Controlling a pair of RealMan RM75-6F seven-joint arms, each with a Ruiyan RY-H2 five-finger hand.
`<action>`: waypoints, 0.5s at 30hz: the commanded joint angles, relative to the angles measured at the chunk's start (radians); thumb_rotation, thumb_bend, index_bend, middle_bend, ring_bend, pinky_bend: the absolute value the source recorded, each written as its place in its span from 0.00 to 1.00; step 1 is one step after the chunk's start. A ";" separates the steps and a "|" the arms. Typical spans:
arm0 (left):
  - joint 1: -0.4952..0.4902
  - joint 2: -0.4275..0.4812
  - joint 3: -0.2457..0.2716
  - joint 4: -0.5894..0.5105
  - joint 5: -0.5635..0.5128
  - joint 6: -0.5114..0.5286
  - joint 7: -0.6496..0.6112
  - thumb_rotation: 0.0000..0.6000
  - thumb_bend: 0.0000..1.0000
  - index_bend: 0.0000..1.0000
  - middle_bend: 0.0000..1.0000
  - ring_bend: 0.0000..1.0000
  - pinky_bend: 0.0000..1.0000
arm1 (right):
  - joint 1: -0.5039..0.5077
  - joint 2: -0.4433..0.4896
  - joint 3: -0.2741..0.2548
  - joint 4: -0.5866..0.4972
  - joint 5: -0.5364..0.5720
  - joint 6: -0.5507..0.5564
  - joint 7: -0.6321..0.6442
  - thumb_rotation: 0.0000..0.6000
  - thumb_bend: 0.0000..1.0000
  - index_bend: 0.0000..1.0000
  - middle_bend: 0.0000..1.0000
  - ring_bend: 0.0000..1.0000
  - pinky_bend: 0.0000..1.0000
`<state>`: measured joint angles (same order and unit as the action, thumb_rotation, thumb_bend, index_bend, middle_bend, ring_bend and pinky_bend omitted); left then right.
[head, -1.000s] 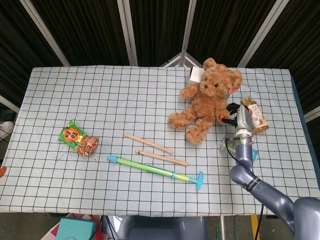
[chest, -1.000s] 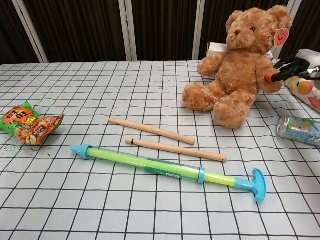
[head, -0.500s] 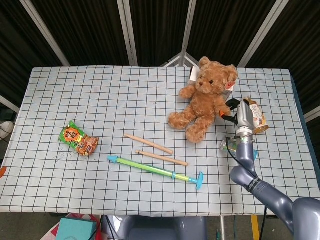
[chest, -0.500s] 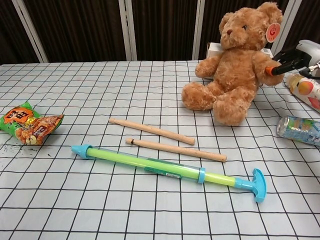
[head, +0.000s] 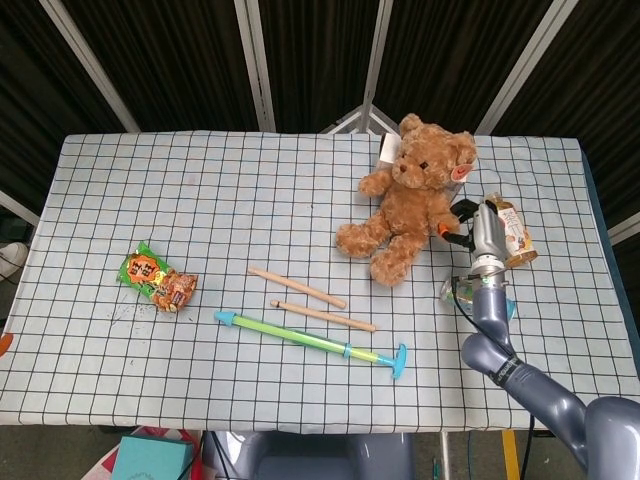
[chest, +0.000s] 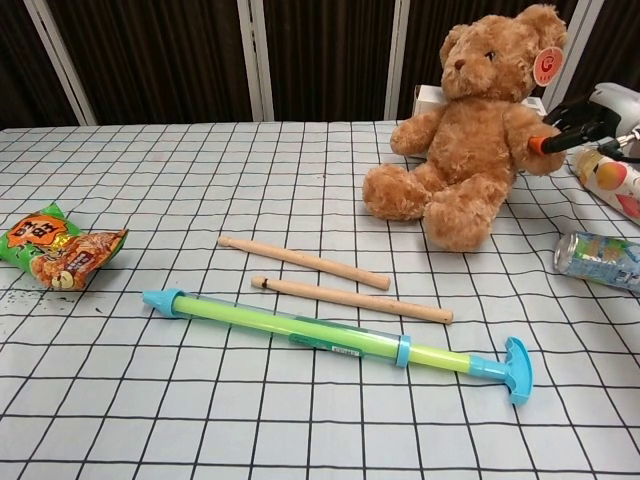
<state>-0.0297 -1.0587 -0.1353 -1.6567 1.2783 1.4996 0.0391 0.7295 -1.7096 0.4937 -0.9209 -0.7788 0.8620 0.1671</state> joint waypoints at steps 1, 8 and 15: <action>0.000 0.000 0.000 0.000 0.000 0.000 -0.001 1.00 0.31 0.18 0.00 0.00 0.12 | -0.003 -0.005 -0.002 0.007 0.004 -0.007 -0.003 1.00 0.46 0.58 0.56 0.46 0.00; 0.001 0.002 -0.002 0.001 -0.003 0.001 -0.007 1.00 0.31 0.18 0.00 0.00 0.12 | -0.004 -0.015 0.005 0.024 0.006 -0.020 0.007 1.00 0.46 0.58 0.56 0.46 0.00; 0.001 0.002 -0.003 0.002 -0.005 0.000 -0.008 1.00 0.31 0.18 0.00 0.00 0.12 | 0.001 -0.003 0.017 -0.002 -0.015 0.005 0.000 1.00 0.46 0.58 0.56 0.46 0.00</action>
<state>-0.0282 -1.0569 -0.1384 -1.6549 1.2730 1.4998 0.0312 0.7304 -1.7145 0.5090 -0.9195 -0.7914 0.8643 0.1692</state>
